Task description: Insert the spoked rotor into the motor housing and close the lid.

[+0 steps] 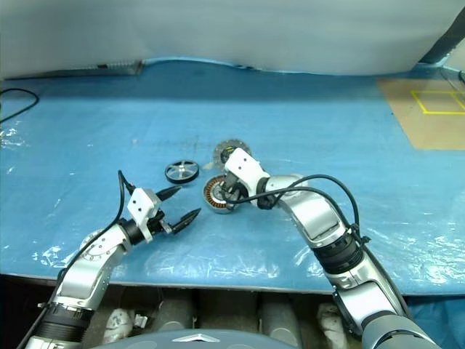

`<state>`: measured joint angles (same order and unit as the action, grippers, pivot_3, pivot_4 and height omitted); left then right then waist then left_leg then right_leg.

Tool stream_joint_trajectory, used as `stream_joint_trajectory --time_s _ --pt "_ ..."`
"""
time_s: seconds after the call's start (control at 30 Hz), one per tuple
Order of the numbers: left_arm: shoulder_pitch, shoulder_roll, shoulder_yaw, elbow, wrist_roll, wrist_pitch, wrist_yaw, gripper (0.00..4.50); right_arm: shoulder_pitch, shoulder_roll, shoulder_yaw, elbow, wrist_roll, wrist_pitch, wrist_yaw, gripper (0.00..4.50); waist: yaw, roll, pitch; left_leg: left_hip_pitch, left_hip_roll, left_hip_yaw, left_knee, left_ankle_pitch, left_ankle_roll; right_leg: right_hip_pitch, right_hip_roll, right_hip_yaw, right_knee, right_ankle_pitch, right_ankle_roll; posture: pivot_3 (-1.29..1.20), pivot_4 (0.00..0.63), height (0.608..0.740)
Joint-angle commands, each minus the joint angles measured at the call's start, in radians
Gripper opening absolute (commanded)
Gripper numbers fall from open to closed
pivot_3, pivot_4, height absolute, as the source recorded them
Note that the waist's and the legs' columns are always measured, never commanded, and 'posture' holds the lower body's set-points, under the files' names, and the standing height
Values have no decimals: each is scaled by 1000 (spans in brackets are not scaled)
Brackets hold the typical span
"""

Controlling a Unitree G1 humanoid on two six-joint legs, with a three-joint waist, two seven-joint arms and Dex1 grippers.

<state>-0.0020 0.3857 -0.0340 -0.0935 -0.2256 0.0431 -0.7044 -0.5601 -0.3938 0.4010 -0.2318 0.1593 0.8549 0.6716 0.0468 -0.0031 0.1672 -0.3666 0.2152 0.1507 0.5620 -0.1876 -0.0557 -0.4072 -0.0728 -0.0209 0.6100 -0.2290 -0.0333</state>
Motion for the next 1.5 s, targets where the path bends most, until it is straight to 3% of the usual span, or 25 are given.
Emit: stream_joint_trajectory --time_s 0.03,0.73,1.2,1.5 --pt "-8 -1 2 -34 -6 -9 8 4500 -33 8 18 26 -21 -45 6 27 0 0 0 0 0 0 0 0 0 0 0 0 0 0 0 0 150 740" --pt "-17 2 -2 -29 -8 -5 5 4500 21 -93 29 -40 -25 -36 84 27 0 0 0 0 0 0 1 0 0 0 0 0 2 0 0 0 150 740" --pt "-7 6 1 -36 -11 -1 3 4500 -19 37 28 80 -51 -98 3 27 0 0 0 0 0 0 3 0 0 0 0 0 4 0 0 0 150 740" --pt "-2 7 4 -43 -10 1 10 4500 17 4 36 99 -63 -124 29 27 0 0 0 0 0 0 3 0 0 0 0 0 4 0 0 0 150 740"
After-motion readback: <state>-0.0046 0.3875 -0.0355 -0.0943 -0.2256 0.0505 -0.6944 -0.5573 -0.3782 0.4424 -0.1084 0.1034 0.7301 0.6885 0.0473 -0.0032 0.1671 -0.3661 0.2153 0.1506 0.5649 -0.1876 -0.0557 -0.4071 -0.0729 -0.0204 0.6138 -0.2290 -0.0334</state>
